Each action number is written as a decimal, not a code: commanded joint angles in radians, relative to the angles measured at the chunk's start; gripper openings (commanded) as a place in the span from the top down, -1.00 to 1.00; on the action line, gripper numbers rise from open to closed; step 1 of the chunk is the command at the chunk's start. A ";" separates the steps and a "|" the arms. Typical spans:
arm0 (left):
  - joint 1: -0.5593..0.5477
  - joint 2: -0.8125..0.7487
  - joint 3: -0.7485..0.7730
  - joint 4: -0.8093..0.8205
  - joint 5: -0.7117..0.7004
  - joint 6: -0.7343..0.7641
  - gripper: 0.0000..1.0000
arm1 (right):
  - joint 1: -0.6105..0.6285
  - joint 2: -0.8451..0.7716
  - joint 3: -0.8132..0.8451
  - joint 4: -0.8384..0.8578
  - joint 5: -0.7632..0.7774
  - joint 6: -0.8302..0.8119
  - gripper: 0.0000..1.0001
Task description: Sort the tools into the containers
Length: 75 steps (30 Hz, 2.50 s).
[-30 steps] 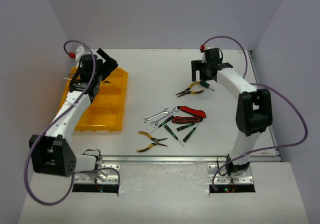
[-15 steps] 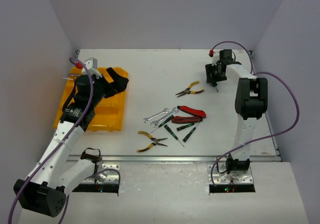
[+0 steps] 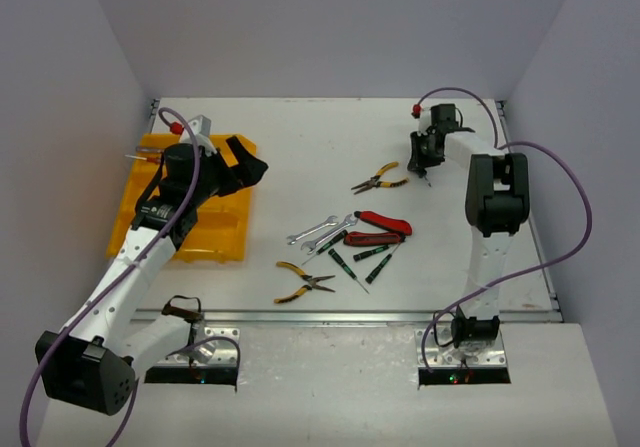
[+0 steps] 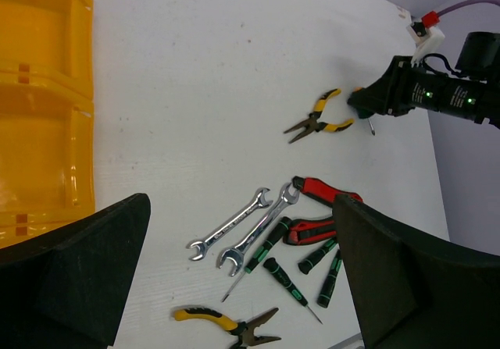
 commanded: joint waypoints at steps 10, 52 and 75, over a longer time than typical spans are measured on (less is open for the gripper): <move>-0.138 0.109 -0.172 0.698 0.394 -0.148 -1.00 | 0.104 -0.593 -0.357 0.225 -0.403 0.389 1.00; -0.464 0.345 -0.138 1.076 0.315 -0.036 -0.52 | 0.314 -0.855 -0.775 1.253 -0.683 1.258 1.00; -0.463 0.461 -0.119 1.371 0.412 -0.194 0.67 | 0.377 -0.900 -0.817 1.280 -0.530 1.256 1.00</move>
